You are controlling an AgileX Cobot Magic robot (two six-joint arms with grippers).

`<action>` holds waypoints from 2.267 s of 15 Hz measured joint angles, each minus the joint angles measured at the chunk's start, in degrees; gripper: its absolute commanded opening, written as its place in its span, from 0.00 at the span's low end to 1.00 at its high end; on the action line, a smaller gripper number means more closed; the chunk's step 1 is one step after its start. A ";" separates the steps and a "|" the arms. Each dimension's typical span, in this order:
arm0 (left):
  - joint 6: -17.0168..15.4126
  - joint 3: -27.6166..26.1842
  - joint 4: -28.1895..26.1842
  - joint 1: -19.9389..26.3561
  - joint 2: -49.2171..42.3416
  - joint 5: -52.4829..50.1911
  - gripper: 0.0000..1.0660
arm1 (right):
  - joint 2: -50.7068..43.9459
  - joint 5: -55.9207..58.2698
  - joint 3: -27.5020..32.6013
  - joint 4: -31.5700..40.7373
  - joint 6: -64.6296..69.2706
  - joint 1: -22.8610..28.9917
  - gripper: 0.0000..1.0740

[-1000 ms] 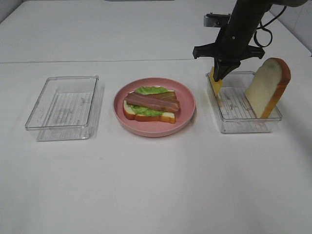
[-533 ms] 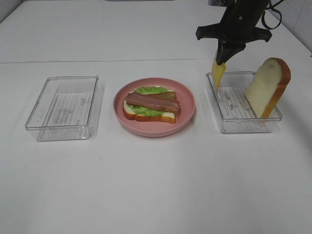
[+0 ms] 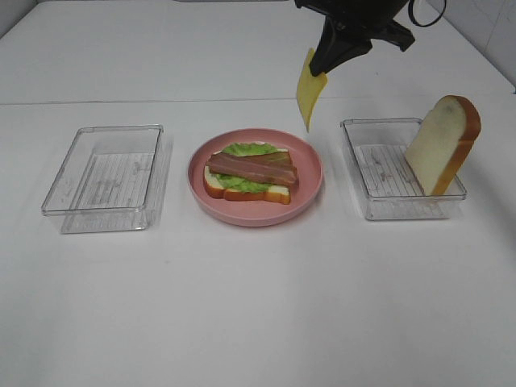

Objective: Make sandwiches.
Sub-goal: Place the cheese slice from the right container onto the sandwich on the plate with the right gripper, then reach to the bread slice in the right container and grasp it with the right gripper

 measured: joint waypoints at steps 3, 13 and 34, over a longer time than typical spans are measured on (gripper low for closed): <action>0.00 0.00 0.00 0.00 0.00 0.00 0.84 | 1.49 -1.95 0.00 4.93 -0.57 3.09 0.00; 0.00 0.00 0.00 0.00 0.00 0.00 0.84 | 13.58 -7.56 0.00 7.85 3.67 7.22 0.00; 0.00 0.00 0.00 0.00 0.00 0.00 0.84 | -4.07 -0.57 0.00 -15.47 7.73 -5.16 0.67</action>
